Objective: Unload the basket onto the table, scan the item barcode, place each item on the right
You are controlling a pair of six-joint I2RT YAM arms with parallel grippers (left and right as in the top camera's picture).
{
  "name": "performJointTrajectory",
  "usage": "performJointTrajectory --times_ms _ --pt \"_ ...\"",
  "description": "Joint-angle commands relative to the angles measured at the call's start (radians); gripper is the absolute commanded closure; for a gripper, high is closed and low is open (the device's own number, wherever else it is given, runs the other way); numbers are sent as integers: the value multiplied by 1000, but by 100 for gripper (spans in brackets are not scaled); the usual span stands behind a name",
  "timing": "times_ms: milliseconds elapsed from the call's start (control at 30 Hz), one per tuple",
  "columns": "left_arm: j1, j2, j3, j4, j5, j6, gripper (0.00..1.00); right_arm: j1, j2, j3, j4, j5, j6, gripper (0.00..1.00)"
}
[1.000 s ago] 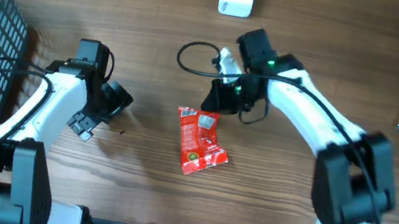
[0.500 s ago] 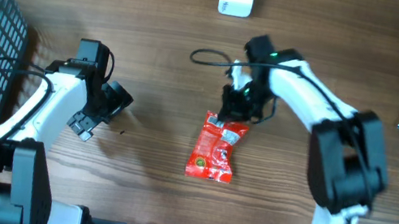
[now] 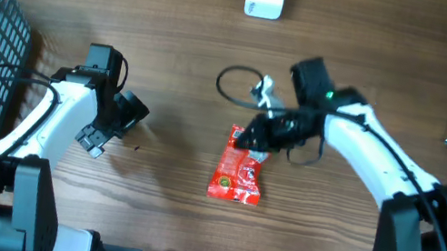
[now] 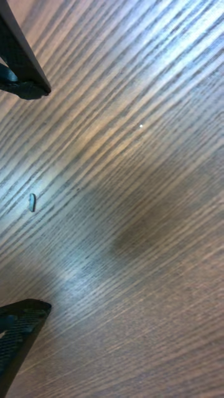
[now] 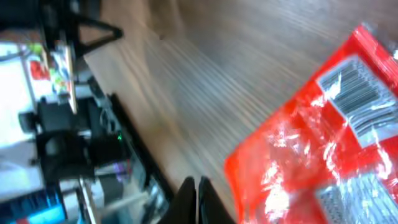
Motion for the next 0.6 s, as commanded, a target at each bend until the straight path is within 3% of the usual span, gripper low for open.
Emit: performJointTrajectory --times_ms 0,133,267,400,467,567 --pt "3 10 -8 1 -14 -13 0 4 16 -200 253 -101 262 96" --pt "3 10 -8 1 -14 -14 0 -2 16 -342 442 -20 470 96" --pt "3 10 -8 1 -14 -14 0 -55 16 -346 467 21 502 96" --pt "3 10 -8 1 -14 -14 0 -150 4 -292 437 -18 382 96" --pt "3 10 -8 1 -14 -14 0 -177 -13 -242 414 -169 285 96" --pt "3 10 -8 1 -14 -13 0 -218 -39 -170 383 -317 263 96"
